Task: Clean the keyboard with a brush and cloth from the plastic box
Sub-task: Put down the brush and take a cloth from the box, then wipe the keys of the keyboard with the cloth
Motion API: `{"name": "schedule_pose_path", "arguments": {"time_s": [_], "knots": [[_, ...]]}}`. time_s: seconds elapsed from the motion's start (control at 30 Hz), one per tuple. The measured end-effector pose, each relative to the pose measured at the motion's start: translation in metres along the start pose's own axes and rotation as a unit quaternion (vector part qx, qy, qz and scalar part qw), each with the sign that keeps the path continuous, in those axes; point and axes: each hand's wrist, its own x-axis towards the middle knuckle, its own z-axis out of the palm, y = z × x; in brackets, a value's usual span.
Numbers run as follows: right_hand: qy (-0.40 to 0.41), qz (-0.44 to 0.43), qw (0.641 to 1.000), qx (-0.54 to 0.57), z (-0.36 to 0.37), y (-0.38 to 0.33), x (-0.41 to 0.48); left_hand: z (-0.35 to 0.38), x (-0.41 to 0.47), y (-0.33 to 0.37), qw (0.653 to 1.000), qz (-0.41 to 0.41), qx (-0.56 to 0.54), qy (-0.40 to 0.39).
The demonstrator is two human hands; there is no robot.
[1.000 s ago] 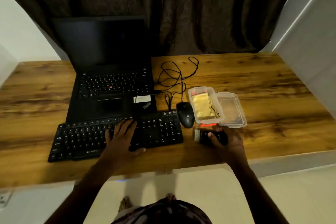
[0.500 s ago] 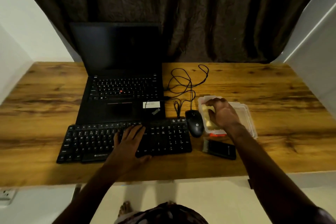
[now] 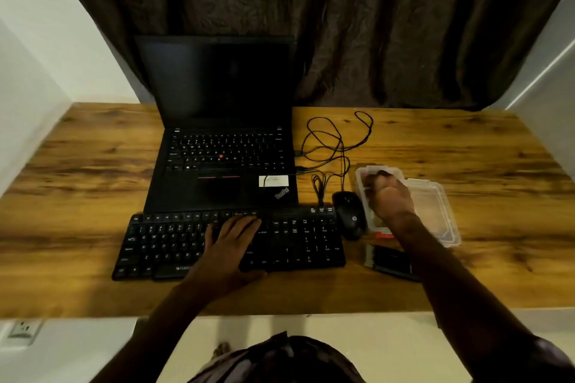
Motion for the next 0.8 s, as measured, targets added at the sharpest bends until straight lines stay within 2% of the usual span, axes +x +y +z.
{"name": "schedule_pose_path", "arguments": {"time_s": [0.27,0.37,0.5,0.63,0.8], "knots": [[0.083,0.004,0.997,-0.004,-0.019,-0.01,-0.015,-0.012,0.003,-0.002,0.999,0.005,0.011,-0.033],[0.104,0.007,0.995,0.001,-0.031,-0.008,-0.02,-0.017,0.005,-0.005,0.999,0.023,-0.012,-0.021],[0.14,-0.019,0.99,-0.008,-0.053,-0.009,-0.028,-0.021,0.014,0.003,0.997,0.047,-0.058,0.036],[0.203,-0.097,0.973,0.047,-0.084,-0.032,-0.036,-0.038,0.026,0.03,0.981,0.031,-0.188,0.032],[0.211,-0.212,0.946,0.124,-0.103,-0.088,-0.045,-0.063,0.05,0.07,0.905,0.009,-0.425,0.038]]}}
